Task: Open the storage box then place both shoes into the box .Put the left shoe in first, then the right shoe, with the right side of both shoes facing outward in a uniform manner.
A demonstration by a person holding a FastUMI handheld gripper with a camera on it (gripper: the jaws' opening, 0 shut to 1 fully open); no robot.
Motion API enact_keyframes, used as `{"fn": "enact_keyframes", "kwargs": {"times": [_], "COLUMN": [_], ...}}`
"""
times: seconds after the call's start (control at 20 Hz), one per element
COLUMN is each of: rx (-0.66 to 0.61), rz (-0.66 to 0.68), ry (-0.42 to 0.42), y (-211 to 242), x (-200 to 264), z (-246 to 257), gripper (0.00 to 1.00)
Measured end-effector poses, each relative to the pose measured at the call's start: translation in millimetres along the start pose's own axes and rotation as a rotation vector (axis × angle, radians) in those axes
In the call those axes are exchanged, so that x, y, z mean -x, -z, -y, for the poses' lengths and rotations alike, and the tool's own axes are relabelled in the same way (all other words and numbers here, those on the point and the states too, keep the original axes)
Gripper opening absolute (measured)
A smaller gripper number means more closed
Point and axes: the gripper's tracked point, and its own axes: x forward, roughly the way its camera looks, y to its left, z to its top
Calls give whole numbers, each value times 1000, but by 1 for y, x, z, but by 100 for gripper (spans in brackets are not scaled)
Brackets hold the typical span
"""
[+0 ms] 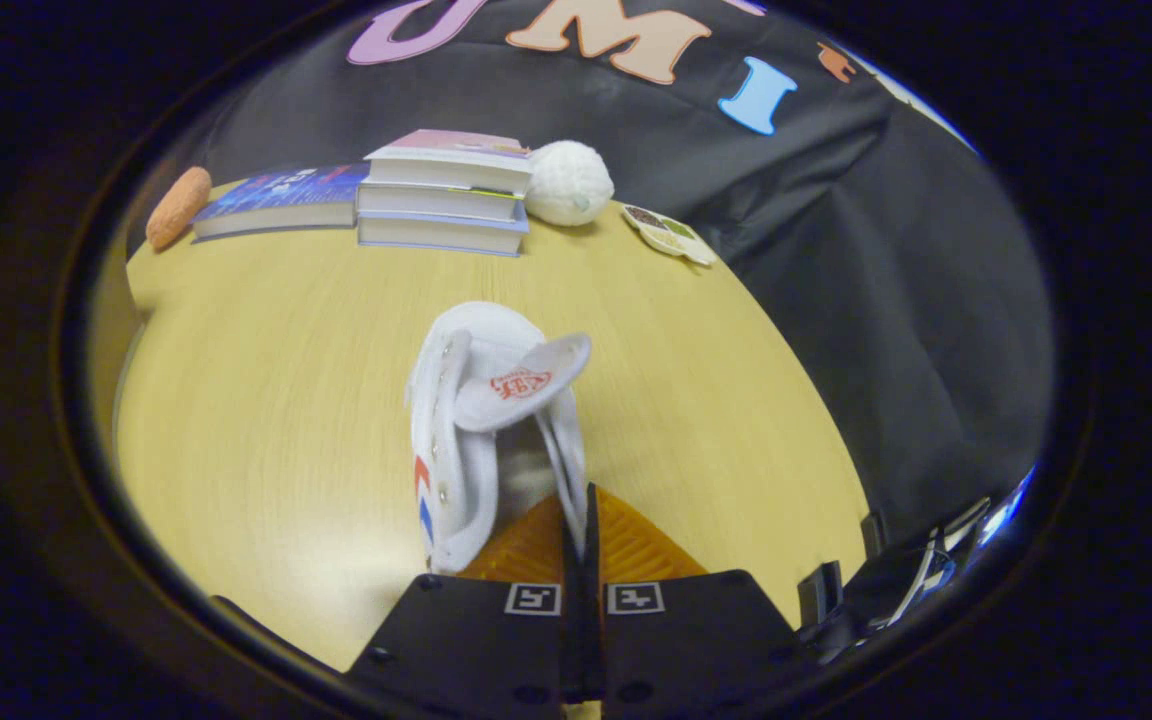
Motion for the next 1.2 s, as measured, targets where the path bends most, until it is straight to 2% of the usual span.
{"fn": "enact_keyframes", "kwargs": {"times": [0.25,0.55,0.7,0.9,1.0,1.2], "rx": [38,165,238,231,220,171], "rz": [68,120,173,187,214,293], "ry": [35,153,234,339,355,333], "y": [-14,-42,-66,-95,-114,-156], "x": [15,58,98,154,185,256], "z": [1,3,4,-5,-19,-61], "gripper": [2,2,2,2,2,2]}}
